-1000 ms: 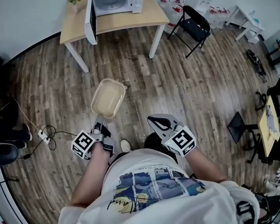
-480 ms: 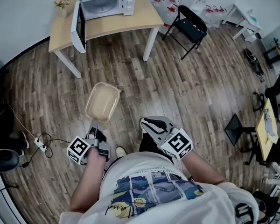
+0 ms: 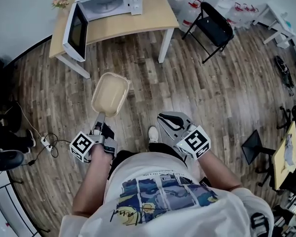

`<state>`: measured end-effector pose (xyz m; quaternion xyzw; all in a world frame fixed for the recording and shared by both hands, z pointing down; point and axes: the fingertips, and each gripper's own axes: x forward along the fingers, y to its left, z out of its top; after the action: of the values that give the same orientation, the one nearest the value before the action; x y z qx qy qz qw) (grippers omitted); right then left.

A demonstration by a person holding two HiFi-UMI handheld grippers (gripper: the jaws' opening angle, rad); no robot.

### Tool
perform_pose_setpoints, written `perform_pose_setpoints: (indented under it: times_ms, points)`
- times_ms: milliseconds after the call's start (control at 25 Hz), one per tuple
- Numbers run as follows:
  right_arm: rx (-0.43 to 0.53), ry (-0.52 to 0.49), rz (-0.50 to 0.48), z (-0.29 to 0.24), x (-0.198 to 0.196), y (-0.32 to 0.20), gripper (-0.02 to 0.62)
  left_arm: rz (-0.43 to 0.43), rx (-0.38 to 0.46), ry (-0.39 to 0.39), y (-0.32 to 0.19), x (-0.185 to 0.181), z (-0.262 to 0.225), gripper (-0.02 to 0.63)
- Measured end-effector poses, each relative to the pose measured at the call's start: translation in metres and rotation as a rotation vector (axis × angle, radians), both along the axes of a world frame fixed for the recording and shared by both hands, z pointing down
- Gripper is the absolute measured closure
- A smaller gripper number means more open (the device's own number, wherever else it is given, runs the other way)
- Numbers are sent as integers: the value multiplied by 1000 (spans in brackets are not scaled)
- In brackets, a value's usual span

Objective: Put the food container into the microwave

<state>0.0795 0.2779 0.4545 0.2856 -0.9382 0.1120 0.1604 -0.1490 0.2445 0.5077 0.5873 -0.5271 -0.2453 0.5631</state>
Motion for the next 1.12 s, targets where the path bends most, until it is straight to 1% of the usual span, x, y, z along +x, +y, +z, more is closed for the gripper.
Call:
perform_pose_setpoints:
  times_ms: [120,200,400,600,720,840,960,1120]
  points:
    - [-26,-2,-12,12,21,-24,568,-14,6,2,-25,18,-4,568]
    - [-48,-6,-18,19,27,-35,568,-29,-2,9,-36,24,-5,568]
    - [-78,-26,-34,28,18,-65,569,-56,-7,19,-69,24,-5,568]
    - [-65,-11,-33,29,5,-111,569,-65,21,36,-123,16,-3,568]
    - [-47,19,-16,24,-4,-142,569,-46,44,58,-162,11,-3,568]
    - [-17,55,1,12,-15,-176,569,-4,56,74,-204,9,-5,568]
    - [-4,77,20,5,-26,-214,569,34,74,83,-247,9,-9,568]
    - [12,93,26,-1,-45,-253,569,78,78,84,-287,7,-6,568]
